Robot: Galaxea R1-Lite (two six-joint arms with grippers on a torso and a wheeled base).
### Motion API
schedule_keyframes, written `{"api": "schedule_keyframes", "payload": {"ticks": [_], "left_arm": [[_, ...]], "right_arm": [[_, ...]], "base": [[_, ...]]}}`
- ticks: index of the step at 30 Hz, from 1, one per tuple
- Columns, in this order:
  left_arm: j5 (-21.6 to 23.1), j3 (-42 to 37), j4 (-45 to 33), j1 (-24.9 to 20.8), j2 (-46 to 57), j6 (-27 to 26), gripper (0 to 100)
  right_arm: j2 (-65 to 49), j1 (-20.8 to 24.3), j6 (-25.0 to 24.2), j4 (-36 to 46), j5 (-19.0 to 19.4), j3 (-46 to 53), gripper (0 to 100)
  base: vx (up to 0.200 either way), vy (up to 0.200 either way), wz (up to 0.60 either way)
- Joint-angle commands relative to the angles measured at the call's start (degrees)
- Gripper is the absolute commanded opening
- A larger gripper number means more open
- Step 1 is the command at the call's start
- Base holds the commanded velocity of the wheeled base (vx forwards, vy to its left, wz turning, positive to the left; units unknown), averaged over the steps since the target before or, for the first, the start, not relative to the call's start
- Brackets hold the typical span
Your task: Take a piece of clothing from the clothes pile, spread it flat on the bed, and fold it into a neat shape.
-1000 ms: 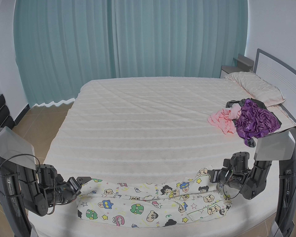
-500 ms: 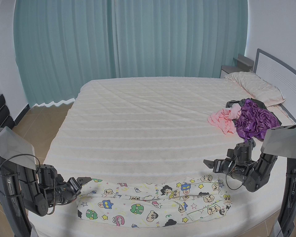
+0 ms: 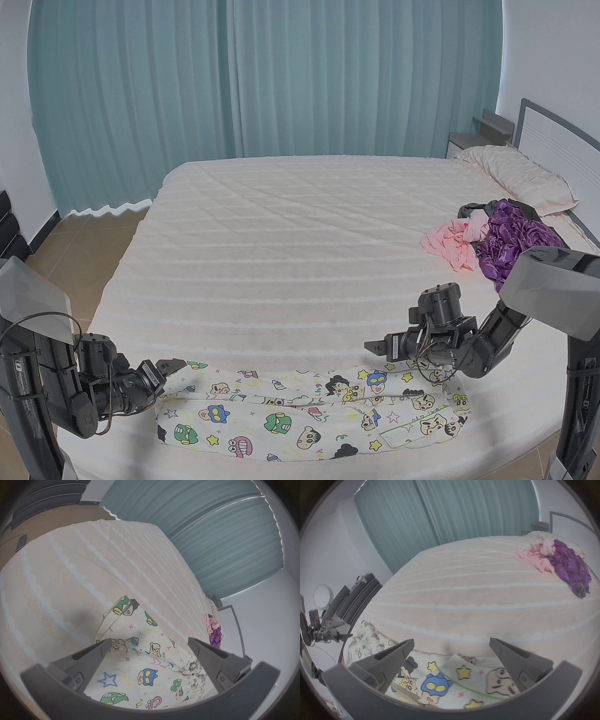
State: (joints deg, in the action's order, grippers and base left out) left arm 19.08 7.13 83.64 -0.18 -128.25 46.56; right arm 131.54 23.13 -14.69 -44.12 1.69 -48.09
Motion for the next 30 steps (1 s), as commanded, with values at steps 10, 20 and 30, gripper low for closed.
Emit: {"api": "schedule_keyframes", "payload": {"ticks": [10,20,30], "left_arm": [[-0.01,-0.01,0.03,0.01,-0.16,0.03,100],[-0.01,-0.01,0.03,0.01,-0.16,-0.06,100],[-0.01,-0.01,0.03,-0.08,-0.34,-0.94,100]], "right_arm": [[7.15,2.71,2.56,4.04,0.15,-5.08,100],[7.77,2.98,2.65,4.65,-0.02,-5.17,0],[7.33,3.33,2.56,4.39,-0.11,-5.26,0]], "base": [[0.000,0.000,0.00],[0.000,0.000,0.00],[0.000,0.000,0.00]]}}
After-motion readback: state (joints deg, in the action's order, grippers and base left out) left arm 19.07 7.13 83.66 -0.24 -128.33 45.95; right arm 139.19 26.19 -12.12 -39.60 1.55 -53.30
